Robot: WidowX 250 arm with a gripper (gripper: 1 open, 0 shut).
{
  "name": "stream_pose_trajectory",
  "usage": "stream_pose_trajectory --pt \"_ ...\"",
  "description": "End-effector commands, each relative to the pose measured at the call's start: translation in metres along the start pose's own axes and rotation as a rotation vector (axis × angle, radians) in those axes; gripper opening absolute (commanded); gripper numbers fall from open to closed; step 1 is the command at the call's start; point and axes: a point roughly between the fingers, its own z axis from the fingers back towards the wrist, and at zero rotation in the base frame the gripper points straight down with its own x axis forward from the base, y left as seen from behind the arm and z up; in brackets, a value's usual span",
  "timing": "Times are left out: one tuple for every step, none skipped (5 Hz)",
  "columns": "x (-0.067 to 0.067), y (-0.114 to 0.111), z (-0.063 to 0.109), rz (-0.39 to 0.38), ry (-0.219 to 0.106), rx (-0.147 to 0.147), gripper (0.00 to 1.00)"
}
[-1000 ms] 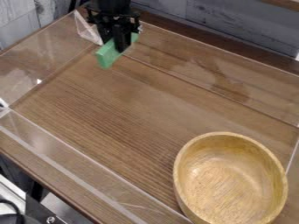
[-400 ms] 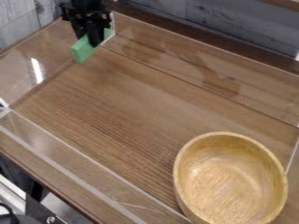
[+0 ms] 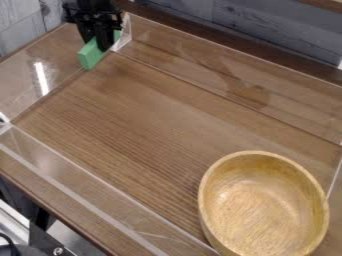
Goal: Put the green block in the brown bowl
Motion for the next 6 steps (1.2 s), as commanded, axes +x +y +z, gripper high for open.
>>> stream_pose_trajectory --pt "0.012 0.005 0.023 0.015 -0.073 0.037 0.0" --pt "0.015 0.002 0.021 0.025 -0.075 0.038 0.0" --pt "0.018 0.001 0.019 0.032 -0.077 0.038 0.0" --pt "0.021 -0.001 0.018 0.037 -0.079 0.037 0.0" --pt "0.023 -0.002 0.018 0.041 -0.08 0.035 0.0" --pt "0.026 -0.003 0.018 0.045 -0.08 0.034 0.0"
